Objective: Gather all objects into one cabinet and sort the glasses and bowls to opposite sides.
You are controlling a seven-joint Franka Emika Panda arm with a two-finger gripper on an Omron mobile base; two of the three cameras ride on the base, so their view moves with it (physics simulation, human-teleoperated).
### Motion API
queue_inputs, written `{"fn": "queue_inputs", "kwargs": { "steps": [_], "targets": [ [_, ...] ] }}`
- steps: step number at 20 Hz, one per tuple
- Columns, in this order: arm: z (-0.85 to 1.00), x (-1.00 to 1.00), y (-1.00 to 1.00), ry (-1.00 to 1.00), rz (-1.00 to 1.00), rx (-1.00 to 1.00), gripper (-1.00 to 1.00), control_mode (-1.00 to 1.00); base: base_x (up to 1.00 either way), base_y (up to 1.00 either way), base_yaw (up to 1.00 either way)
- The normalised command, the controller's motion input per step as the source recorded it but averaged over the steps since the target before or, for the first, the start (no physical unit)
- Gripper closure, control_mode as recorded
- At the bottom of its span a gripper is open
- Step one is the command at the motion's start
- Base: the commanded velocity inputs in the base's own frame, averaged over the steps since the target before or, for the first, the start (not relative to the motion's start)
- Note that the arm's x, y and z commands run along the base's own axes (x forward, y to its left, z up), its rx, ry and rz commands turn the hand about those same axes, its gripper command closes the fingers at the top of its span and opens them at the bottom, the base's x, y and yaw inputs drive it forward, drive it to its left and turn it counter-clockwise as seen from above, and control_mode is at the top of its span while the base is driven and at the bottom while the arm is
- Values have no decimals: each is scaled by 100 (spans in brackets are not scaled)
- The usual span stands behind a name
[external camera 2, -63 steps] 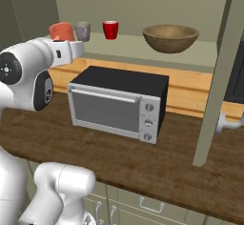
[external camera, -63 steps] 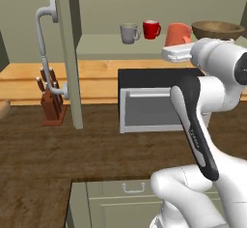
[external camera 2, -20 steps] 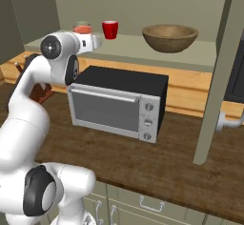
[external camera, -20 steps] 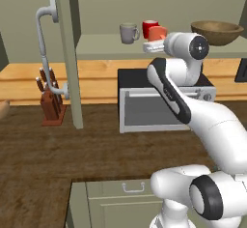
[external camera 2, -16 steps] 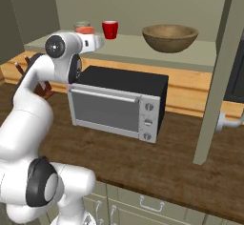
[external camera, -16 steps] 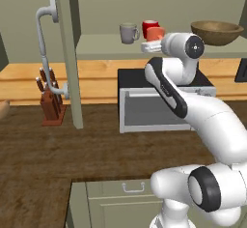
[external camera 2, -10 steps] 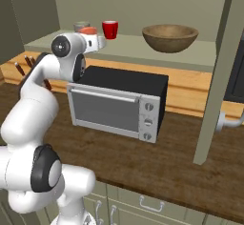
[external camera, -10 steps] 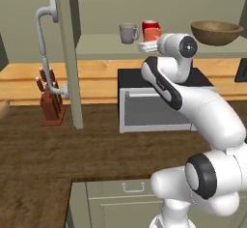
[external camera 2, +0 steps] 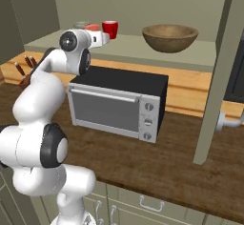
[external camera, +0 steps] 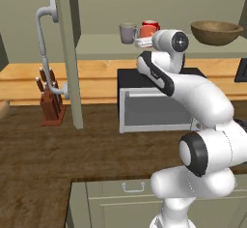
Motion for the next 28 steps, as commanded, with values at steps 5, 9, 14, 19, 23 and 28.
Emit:
{"fn": "queue_inputs", "kwargs": {
  "steps": [5,9,14,19,23,28],
  "targets": [
    [-16,44,0,2,0,0,100,-100,0,0,0],
    [-27,34,0,0,0,0,100,-100,0,0,0],
    [-28,14,0,0,0,0,100,-100,0,0,0],
    [-27,14,0,0,0,0,-100,-100,0,0,0],
    [-22,21,0,0,0,0,-100,-100,0,0,0],
    [-4,8,0,0,0,0,-100,-100,0,0,0]
  ]
}}
